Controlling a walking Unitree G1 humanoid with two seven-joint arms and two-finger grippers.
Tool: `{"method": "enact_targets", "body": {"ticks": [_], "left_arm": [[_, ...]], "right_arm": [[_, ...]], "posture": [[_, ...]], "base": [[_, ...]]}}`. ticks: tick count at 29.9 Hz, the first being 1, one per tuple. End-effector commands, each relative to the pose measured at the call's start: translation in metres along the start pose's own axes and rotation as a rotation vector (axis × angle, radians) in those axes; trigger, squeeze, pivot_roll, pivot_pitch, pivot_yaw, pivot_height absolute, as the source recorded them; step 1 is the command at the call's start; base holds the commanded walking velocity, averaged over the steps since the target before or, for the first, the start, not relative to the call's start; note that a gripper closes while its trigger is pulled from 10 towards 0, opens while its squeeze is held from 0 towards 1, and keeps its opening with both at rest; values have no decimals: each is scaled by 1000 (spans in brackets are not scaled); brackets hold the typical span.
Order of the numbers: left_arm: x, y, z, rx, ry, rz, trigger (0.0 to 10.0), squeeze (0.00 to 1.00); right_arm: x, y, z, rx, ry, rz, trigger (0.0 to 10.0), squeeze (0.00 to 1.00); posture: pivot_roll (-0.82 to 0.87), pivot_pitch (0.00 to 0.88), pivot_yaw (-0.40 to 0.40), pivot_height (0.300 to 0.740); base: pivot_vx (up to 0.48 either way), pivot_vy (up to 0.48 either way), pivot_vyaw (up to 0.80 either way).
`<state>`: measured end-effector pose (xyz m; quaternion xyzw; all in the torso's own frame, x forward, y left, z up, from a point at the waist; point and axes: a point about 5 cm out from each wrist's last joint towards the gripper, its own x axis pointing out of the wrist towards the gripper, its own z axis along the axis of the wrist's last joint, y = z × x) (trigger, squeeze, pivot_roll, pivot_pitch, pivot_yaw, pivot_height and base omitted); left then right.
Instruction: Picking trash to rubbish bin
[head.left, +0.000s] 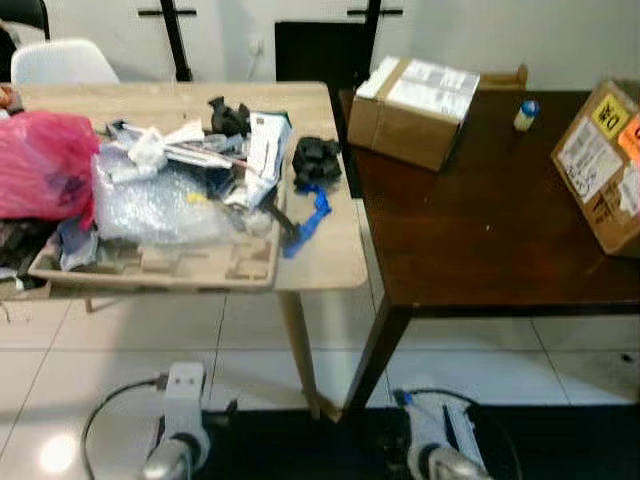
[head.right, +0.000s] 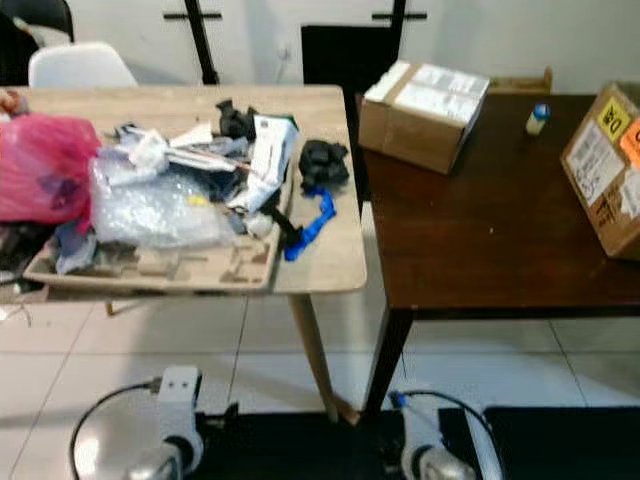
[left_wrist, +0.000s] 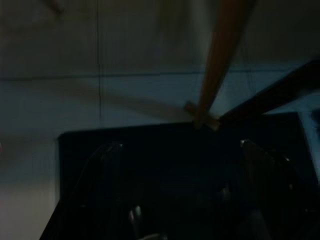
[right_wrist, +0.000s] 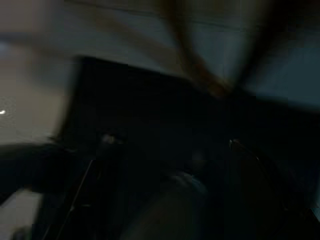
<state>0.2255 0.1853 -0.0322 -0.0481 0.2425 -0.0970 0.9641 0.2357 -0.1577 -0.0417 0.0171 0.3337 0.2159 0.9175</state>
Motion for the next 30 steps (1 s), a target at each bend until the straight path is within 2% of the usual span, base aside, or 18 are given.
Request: {"method": "enact_targets", "body": {"ticks": [1,2,3,6,7,8,11,12,16,17,20,22,23,25,26,27,29,30], "left_arm": [[-8,4,5,40,-30,-87,10000,0],[-8,4,5,40,-30,-87,10000,0],[-12,-3,13,53,-57,-215,10000,0],[-18,-15,22,60,-72,-383,10000,0],[-27,-23,36,105,-63,-523,10000,0],[-27,-23,36,105,-63,-523,10000,0],[-56,-50,79,156,-59,-844,10000,4],[-56,-50,79,156,-59,-844,10000,4],[-79,-73,148,163,-223,-1040,10000,0],[-79,-73,148,163,-223,-1040,10000,0],[-79,-85,185,162,-384,-1057,10000,0],[-78,-88,193,165,-426,-1047,10000,0],[-72,-92,212,215,-491,-959,10000,0],[-70,-92,219,242,-501,-906,10000,0],[-59,-87,227,304,-502,-767,10000,0],[-59,-87,227,304,-502,-767,10000,0],[-40,-70,240,386,-480,-503,10000,0],[-40,-70,240,386,-480,-503,10000,0]], "right_arm": [[-2,6,13,-38,-32,168,10000,0],[-2,6,13,-38,-32,168,10000,0],[-7,11,25,-34,-45,320,10000,0],[-14,16,36,-68,-54,452,10000,0],[-23,17,55,-58,-90,539,10000,0],[-23,17,55,-58,-90,539,10000,0],[-53,27,108,-27,-226,772,10000,0],[-53,27,108,-27,-226,772,10000,0],[-82,33,174,32,-512,899,10000,0],[-82,33,174,32,-512,899,10000,0],[-92,27,205,80,-666,898,10000,0],[-93,26,211,81,-697,884,10000,0],[-90,21,223,67,-742,769,10000,0],[-89,19,227,62,-749,707,10000,0],[-82,14,233,75,-748,599,10000,0],[-82,14,233,75,-748,599,10000,0],[-69,4,239,84,-719,397,10000,0],[-69,4,239,84,-719,397,10000,0]], "posture": [[-22,116,-11,740],[-22,116,-11,740],[-20,117,-16,740],[-16,118,-18,740],[-14,119,-20,740],[-14,119,-20,740],[-15,118,-22,740],[-15,118,-22,740],[-14,116,-24,740],[-14,116,-24,740],[-15,116,-24,740],[-17,114,-22,740],[-20,115,-21,740],[-20,115,-21,740],[-21,116,-22,740],[-21,116,-22,740],[-22,116,-23,740],[-22,116,-23,740]], "base": [[0,0,0],[0,0,0],[0,0,0],[0,0,0],[0,0,0],[0,0,0],[0,0,0],[0,0,0],[0,0,0],[0,0,0],[0,0,0],[0,0,0],[0,0,0],[0,0,0],[0,0,0],[0,0,0],[0,0,0],[0,0,0]]}}
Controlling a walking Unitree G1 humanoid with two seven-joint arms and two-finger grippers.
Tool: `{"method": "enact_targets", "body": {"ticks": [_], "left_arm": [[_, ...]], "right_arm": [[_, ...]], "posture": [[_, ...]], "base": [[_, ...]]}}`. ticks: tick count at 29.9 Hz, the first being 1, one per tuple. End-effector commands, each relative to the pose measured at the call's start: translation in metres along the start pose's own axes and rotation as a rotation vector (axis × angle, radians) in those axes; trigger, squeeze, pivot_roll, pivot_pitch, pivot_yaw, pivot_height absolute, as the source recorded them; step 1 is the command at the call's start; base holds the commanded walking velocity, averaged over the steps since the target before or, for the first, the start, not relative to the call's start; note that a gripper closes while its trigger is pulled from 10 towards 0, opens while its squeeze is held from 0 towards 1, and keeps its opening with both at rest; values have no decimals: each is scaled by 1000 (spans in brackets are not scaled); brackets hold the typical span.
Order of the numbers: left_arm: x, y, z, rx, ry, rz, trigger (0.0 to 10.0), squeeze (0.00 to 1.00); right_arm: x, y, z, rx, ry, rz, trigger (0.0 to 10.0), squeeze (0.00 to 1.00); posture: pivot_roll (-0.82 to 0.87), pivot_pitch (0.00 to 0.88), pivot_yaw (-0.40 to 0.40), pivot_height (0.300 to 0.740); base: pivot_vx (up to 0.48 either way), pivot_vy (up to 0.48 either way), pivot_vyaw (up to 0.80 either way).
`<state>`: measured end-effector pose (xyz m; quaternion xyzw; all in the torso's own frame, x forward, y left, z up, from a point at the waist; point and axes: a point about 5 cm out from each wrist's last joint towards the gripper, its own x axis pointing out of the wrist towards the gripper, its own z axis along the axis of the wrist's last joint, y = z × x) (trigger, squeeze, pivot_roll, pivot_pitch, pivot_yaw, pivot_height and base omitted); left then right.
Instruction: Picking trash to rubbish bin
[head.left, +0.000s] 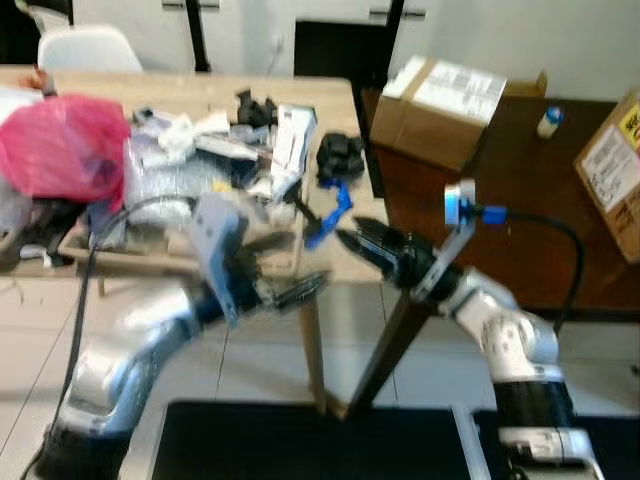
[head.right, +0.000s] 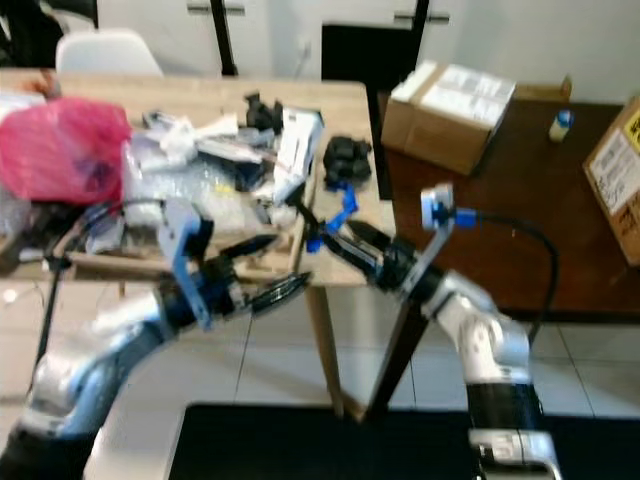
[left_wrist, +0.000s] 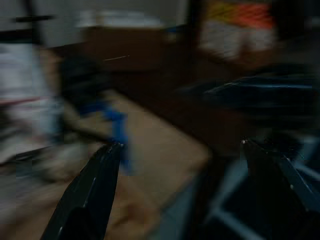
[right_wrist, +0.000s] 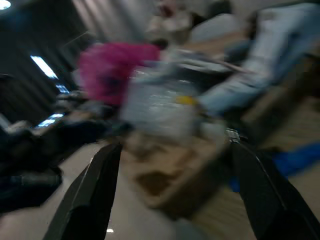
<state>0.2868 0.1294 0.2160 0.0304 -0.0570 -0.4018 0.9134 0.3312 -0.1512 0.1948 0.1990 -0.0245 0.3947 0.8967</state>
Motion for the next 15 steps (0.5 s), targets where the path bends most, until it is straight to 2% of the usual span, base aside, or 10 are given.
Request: {"method": "enact_targets", "body": {"ticks": [1,2,6,7,8,10,11,12,14,15], "left_arm": [[0,21,-11,58,103,171,10000,0],[-1,29,-12,75,129,228,10000,0],[-2,39,-13,96,167,289,10000,0],[-1,41,-13,100,174,300,10000,0],[-1,43,-13,103,177,310,10000,12],[0,44,-12,103,178,317,10000,12],[1,47,-13,112,180,334,10000,384],[2,50,-13,118,178,342,10000,627],[3,51,-13,122,177,347,10000,627],[4,55,-14,132,178,359,10000,702]], "right_arm": [[2,-16,-8,-36,29,-175,10000,0],[5,-22,-8,-64,30,-252,10000,0],[12,-30,-8,-111,30,-346,10000,0],[16,-34,-8,-115,26,-382,10000,94],[21,-36,-7,-113,17,-407,10000,1000],[25,-38,-6,-110,9,-421,10000,1000],[29,-38,-5,-106,5,-426,10000,1000],[33,-37,-4,-106,4,-425,10000,1000],[35,-36,-3,-107,5,-423,10000,1000],[38,-34,-3,-115,3,-418,10000,1000]], "posture": [[-22,116,-23,740],[-26,117,-26,740],[-31,123,-29,740],[-30,128,-32,740],[-28,127,-35,740],[-26,127,-37,740],[-23,127,-42,740],[-21,125,-44,740],[-21,125,-44,740],[-21,125,-43,740]], "base": [[0,0,0],[0,0,0],[0,0,0],[0,0,0],[0,0,0],[0,0,0],[0,0,0],[0,0,0],[0,0,0],[0,0,0]]}}
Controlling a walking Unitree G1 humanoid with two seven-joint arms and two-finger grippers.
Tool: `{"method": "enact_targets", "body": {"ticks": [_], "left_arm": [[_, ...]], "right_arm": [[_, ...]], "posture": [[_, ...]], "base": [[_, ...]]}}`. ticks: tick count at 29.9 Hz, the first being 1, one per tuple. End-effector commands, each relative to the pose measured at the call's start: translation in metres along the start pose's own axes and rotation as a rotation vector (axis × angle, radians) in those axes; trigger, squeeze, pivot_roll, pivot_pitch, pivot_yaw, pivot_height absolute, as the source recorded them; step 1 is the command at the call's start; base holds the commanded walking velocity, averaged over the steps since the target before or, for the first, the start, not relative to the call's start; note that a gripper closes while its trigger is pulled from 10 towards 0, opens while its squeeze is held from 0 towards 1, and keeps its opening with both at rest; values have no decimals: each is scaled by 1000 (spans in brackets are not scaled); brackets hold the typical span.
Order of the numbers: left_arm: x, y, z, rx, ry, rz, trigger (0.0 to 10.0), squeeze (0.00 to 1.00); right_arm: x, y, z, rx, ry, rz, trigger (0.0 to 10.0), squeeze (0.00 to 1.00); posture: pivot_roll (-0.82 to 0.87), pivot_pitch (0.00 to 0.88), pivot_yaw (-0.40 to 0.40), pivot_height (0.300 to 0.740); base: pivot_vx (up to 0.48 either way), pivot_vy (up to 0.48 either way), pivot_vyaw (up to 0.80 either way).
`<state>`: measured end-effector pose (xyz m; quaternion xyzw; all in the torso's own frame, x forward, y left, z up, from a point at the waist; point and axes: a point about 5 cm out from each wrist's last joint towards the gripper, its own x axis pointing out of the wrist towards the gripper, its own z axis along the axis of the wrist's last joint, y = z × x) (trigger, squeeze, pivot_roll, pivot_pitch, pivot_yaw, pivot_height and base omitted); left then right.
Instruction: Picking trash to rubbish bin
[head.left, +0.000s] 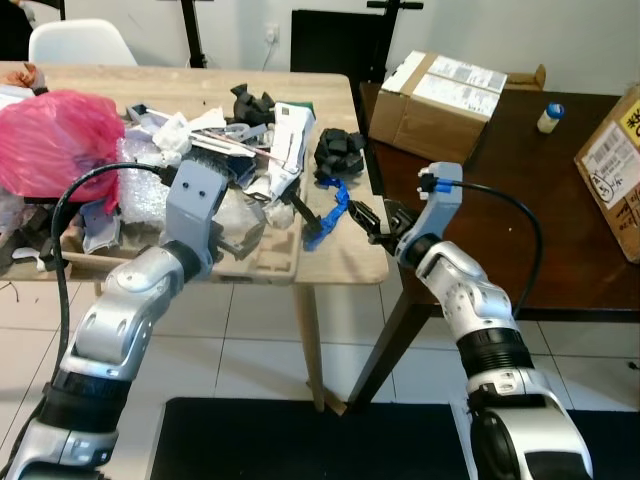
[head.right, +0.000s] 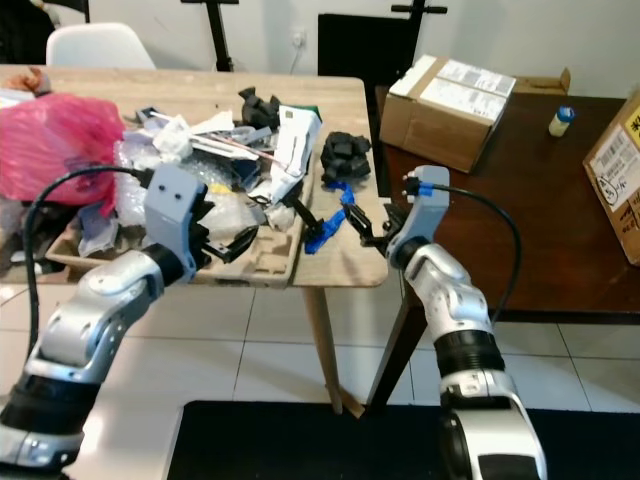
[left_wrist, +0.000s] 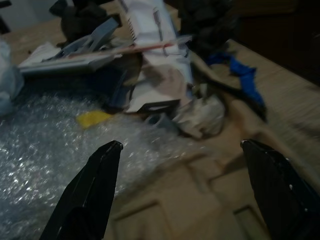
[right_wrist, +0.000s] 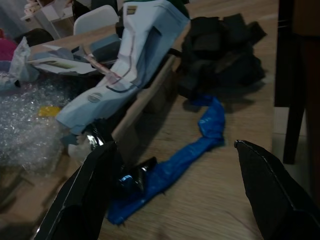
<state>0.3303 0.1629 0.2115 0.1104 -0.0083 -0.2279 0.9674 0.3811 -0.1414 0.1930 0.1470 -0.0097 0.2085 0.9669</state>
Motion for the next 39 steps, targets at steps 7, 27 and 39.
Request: {"method": "enact_targets", "body": {"ticks": [7,27,39], "left_arm": [[17,6,-14,129,59,13,10000,0],[43,21,-51,625,230,49,10000,0],[39,43,-69,834,391,97,10000,0]], "right_arm": [[0,17,-7,-33,-21,71,10000,0],[-12,51,-22,-76,11,249,10000,0],[-16,55,-22,-66,9,249,10000,0]], "posture": [[-29,121,-24,740],[-40,129,-8,740],[-46,115,-6,740]], "base": [[0,0,0],[0,0,0],[0,0,0]]}}
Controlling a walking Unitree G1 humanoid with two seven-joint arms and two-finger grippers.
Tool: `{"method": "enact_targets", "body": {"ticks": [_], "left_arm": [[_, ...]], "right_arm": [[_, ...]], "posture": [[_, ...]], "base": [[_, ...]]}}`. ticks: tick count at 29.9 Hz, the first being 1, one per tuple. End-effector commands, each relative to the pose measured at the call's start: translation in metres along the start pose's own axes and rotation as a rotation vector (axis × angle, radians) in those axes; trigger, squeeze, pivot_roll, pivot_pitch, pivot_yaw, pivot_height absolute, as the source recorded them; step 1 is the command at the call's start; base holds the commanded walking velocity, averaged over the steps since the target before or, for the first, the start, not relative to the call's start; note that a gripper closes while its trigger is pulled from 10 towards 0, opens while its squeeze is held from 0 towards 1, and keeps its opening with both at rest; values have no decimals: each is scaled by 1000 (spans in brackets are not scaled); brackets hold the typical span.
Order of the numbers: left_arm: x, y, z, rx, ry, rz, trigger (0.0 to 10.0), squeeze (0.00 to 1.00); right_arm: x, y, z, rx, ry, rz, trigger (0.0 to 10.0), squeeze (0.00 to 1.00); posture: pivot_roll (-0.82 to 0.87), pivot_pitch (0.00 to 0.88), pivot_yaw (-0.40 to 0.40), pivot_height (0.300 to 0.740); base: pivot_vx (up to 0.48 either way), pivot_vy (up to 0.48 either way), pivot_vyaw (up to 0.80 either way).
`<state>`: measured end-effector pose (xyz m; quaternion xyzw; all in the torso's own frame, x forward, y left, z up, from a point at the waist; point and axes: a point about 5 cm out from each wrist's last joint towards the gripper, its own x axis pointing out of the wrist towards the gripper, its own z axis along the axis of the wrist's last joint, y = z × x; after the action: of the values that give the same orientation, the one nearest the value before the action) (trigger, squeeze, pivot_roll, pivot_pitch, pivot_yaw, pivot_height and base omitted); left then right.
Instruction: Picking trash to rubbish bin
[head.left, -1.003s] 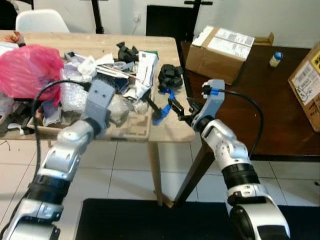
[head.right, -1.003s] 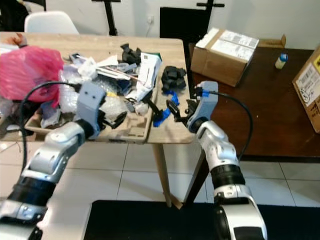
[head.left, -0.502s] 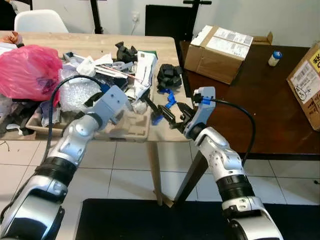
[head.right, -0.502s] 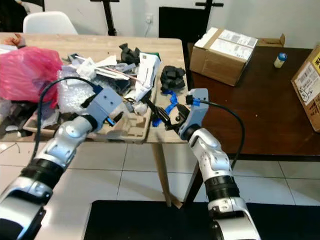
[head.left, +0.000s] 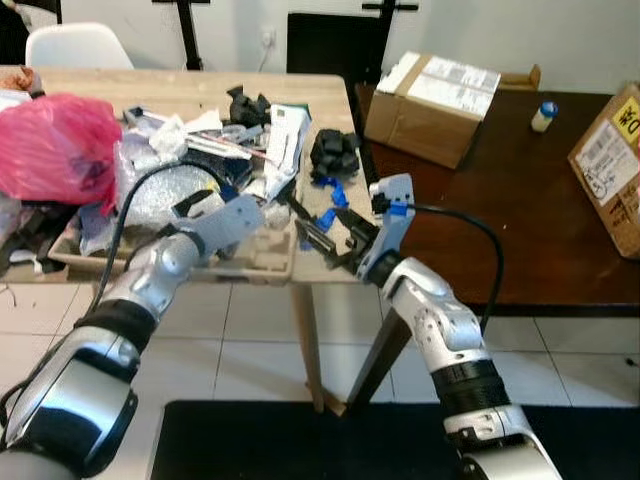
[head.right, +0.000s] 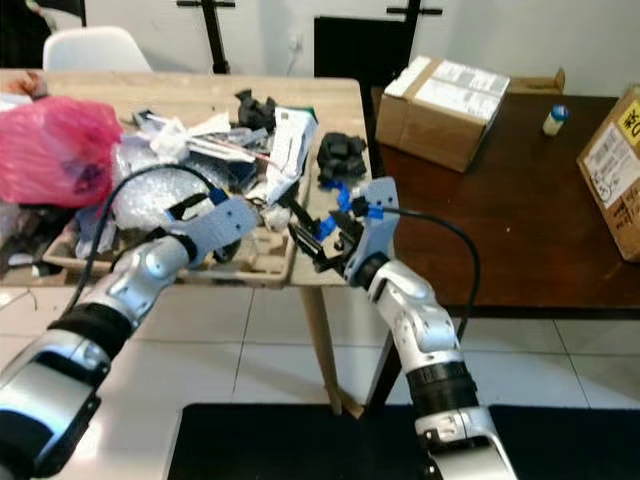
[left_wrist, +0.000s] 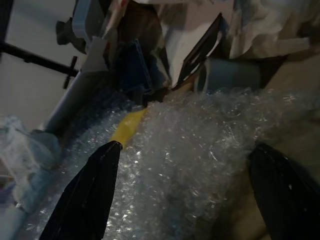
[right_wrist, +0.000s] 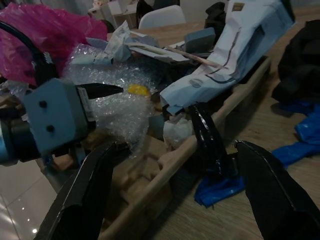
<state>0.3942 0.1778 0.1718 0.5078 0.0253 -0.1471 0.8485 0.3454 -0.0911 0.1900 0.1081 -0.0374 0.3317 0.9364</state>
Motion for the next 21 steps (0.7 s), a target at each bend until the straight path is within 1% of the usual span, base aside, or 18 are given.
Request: {"method": "enact_targets", "body": {"ticks": [1,3,4,8,9,11,12,13,14,15,19,21], "left_arm": [[-5,-9,-26,46,115,-30,10000,0],[-5,-8,-27,55,128,-23,10000,0],[-5,-6,-31,72,156,-21,10000,0],[-5,-6,-34,82,181,-29,10000,0],[-5,-7,-36,83,189,-33,8706,0],[-5,-7,-37,80,196,-35,8706,0],[-6,-5,-38,70,201,-31,4902,0],[-6,-4,-38,59,203,-27,2353,0],[-6,-4,-38,59,203,-27,2353,0],[-6,-3,-39,45,205,-23,0,0],[-6,-1,-39,25,206,-18,0,0],[-6,2,-39,-8,205,-9,0,0]], "right_arm": [[-4,0,-3,11,10,-10,10000,0],[-4,0,-2,12,10,-8,10000,0],[-4,1,-2,11,11,-5,10000,0],[-4,2,-1,10,12,-3,10000,0],[-4,3,-1,10,12,-2,10000,0],[-4,3,0,8,12,-1,10000,0],[-4,3,1,7,11,0,10000,0],[-3,2,2,5,10,1,10000,0],[-3,2,2,5,10,1,10000,0],[-3,2,3,4,8,1,10000,0],[-3,2,5,2,7,3,10000,0],[-2,2,6,0,5,5,10000,0]], "posture": [[-46,115,-6,740],[-48,113,-6,740],[-48,113,-5,740],[-51,112,-6,740],[-53,113,-6,740],[-53,113,-6,740],[-53,113,-6,740],[-53,113,-6,740],[-53,113,-6,740],[-53,113,-6,740],[-50,116,-12,740],[-48,117,-15,740]], "base": [[0,0,0],[0,0,0],[0,0,0],[0,0,0],[0,0,0],[0,0,0],[0,0,0],[0,0,0],[0,0,0],[0,0,0],[0,0,0],[0,0,0]]}}
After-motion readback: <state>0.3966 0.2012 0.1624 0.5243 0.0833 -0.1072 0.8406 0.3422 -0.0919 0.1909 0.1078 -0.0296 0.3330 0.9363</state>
